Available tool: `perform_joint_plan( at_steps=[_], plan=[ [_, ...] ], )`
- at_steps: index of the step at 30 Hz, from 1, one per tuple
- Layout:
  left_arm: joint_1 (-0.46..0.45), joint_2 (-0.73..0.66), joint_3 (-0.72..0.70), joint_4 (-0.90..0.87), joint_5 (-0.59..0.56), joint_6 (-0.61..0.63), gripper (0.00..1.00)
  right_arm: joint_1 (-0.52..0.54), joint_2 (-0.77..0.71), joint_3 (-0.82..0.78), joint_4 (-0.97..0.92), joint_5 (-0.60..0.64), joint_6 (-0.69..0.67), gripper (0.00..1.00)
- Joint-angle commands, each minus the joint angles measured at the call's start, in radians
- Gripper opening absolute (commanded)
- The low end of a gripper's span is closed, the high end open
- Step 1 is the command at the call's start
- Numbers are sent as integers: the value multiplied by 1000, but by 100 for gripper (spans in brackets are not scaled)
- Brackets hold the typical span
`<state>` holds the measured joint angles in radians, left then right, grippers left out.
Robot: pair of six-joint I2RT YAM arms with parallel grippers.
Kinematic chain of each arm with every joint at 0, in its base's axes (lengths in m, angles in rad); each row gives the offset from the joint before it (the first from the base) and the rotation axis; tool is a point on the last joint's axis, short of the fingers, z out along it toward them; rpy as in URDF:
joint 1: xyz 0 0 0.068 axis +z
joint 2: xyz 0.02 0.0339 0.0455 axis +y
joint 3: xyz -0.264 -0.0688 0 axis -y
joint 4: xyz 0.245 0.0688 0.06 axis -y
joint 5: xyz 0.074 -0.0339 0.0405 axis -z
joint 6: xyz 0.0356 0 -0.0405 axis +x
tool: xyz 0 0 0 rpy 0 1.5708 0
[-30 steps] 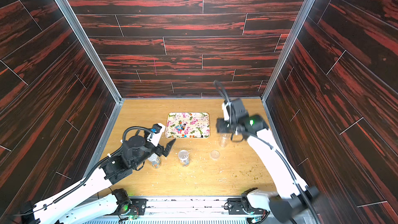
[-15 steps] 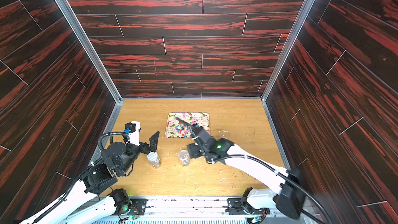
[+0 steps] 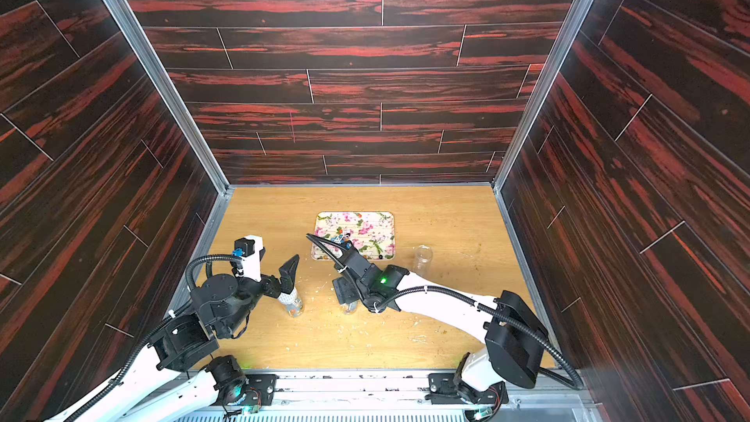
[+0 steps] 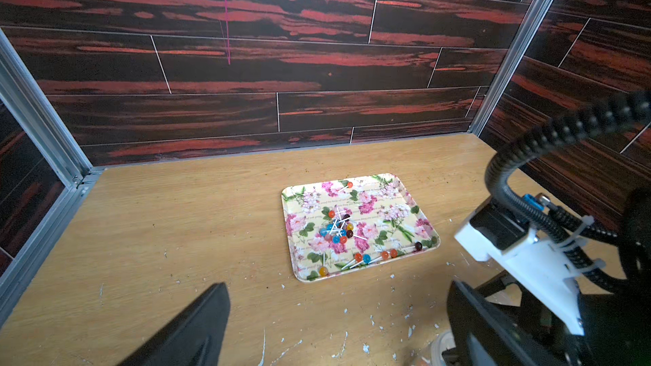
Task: Pour the candies out of the jar
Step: Pick up the jar from the center of the board.
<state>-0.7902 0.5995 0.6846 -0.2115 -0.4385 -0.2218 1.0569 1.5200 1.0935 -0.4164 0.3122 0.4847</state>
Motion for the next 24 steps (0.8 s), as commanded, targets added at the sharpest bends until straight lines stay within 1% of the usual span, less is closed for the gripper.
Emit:
perform_joint_plan(
  at_steps=[1,7,13,20,24],
  plan=[
    [6,-15,-10,-4,-17,-16,100,25,55,38,-1,14,26,81],
    [5,-33,-14,-19,-15,-17,100,44,92,54,-24,33,35,81],
    [5,-46,-29,-14,-15,-23,100,49,111,54,-58,58,44,77],
    [5,-42,-33,-12,-9,-22,100,61,119,45,-57,73,56,69],
    [5,-43,-37,-9,-1,-19,100,61,119,45,-48,81,56,61]
  ],
)
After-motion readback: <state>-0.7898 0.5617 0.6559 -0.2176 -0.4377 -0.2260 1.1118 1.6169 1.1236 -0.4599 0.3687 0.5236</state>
